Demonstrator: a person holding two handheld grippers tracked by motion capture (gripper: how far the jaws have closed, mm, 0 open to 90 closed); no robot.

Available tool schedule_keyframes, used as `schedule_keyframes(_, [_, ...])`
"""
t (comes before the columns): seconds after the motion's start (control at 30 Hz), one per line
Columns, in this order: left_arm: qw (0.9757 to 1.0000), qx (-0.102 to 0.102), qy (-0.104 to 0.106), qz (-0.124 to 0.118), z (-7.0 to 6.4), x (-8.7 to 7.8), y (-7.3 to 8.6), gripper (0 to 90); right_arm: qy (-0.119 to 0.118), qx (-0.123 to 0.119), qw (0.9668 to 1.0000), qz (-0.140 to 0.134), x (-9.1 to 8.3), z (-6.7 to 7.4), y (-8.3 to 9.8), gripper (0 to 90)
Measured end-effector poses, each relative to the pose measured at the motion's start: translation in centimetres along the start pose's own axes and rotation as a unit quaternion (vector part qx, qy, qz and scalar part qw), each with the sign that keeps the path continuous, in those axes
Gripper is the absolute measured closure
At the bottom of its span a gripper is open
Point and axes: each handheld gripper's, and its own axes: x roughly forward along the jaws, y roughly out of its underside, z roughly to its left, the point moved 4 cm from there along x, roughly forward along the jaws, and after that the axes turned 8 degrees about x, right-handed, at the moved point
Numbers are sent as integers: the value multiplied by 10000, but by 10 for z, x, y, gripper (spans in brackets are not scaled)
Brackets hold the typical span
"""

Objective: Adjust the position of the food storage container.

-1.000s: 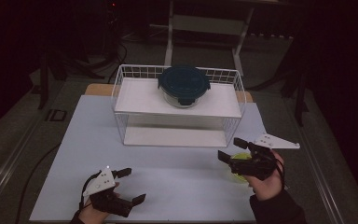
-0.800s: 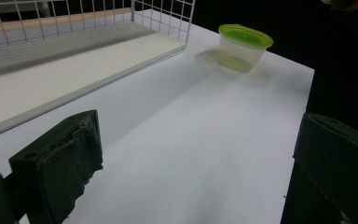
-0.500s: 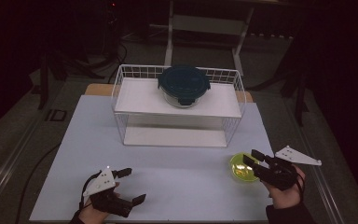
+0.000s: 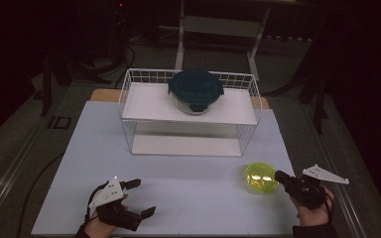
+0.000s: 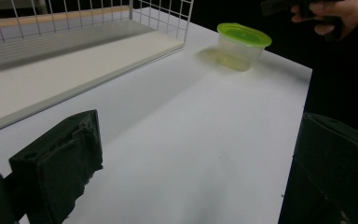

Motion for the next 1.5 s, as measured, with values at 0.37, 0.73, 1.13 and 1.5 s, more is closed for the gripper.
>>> schedule_keyframes(0.37, [10000,23,23,7,-1,0,0,5,534,349,9978,186,8,-34,20,897])
schedule_keyframes(0.73, [10000,73,-19,34,-1,0,-1,5,432,494,9958,646,30,-39,44,897])
schedule_keyframes(1.13, [10000,71,-19,28,0,0,-1,5,171,444,9957,801,41,-27,48,898])
schedule_keyframes(1.5, [10000,75,-19,4,0,-1,-3,5,-2,98,9943,1061,57,-6,46,898])
